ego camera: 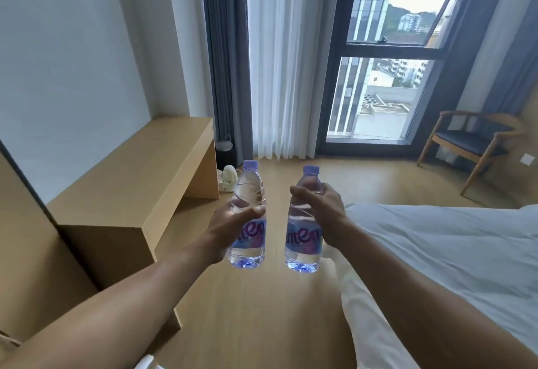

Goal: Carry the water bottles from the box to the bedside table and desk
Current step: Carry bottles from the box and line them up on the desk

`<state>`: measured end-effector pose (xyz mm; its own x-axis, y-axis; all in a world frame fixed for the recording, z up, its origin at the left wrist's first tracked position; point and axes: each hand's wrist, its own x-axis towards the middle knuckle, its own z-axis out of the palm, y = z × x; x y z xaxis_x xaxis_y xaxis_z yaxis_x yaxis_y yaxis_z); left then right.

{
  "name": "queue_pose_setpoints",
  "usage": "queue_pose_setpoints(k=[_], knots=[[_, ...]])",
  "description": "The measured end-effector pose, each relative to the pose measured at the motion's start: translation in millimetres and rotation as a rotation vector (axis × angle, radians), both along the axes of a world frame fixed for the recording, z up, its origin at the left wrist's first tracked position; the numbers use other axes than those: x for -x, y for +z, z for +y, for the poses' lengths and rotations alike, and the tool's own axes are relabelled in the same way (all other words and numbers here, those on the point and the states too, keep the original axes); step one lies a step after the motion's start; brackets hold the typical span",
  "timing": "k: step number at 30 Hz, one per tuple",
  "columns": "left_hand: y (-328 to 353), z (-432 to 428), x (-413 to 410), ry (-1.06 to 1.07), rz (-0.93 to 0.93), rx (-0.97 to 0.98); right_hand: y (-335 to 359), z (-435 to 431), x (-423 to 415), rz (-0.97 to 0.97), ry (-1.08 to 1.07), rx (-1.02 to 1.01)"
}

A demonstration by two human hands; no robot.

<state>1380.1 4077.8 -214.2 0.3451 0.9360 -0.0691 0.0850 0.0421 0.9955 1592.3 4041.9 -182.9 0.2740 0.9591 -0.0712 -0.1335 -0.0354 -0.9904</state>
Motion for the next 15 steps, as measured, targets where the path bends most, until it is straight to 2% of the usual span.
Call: queue_pose_setpoints(k=[9, 15], knots=[[-18, 175, -34, 0.001, 0.014, -0.009, -15, 174, -31, -0.042, -0.004, 0.034], [-3, 289, -44, -0.021, 0.042, -0.027, -2, 284, -40, -0.031, -0.019, 0.011]])
